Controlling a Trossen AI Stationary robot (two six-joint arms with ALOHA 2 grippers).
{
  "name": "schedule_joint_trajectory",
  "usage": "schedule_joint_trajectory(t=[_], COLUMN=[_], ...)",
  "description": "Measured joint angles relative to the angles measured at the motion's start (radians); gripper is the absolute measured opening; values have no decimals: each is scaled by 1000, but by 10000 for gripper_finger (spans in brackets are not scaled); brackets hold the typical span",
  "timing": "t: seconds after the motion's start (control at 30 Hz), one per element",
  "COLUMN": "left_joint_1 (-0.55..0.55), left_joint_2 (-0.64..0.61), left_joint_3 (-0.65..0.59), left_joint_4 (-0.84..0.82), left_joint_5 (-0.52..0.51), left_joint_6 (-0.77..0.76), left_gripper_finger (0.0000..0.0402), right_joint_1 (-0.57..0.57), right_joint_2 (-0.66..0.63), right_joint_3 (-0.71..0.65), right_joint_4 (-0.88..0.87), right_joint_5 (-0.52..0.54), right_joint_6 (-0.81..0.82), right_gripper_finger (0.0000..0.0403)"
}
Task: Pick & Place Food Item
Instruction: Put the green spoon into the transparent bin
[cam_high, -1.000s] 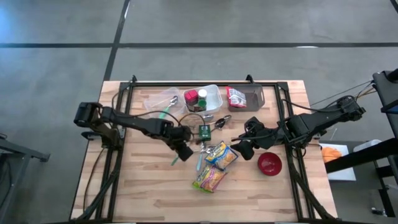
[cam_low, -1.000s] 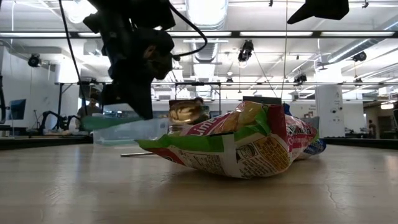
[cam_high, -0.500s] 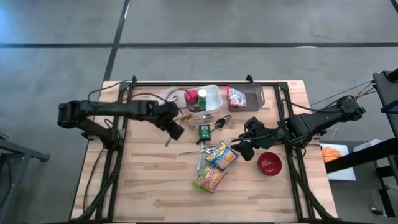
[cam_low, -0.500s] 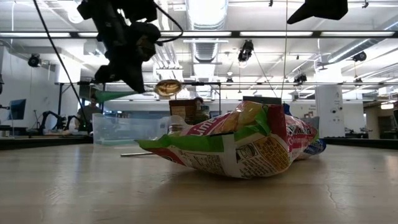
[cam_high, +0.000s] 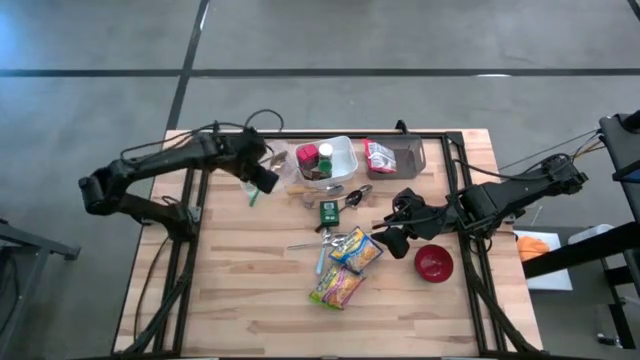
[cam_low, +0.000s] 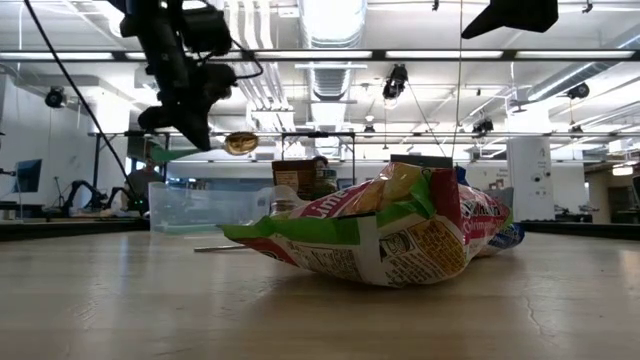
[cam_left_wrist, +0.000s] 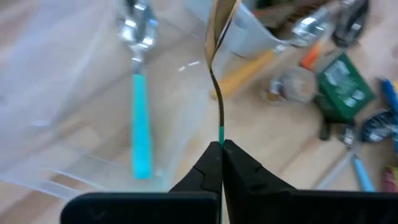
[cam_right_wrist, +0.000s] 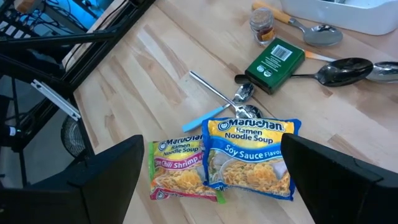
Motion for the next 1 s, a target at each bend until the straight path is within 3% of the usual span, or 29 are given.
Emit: schedule_joint_trajectory(t=[0.4,1.0], left_joint_1=[271,284], left_joint_2=[2,160], left_joint_3=[0,-1], left_joint_4=[18,96], left_joint_5=[2,27], left_joint_6=[239,321], left_gripper_finger=[0,0], right_joint_1=[0,0], right_joint_2=[0,0], right_joint_3=[0,0], right_joint_4=[0,0], right_joint_5=[-2,-2], right_joint_6=[-10,-24], right_gripper_finger=[373,373])
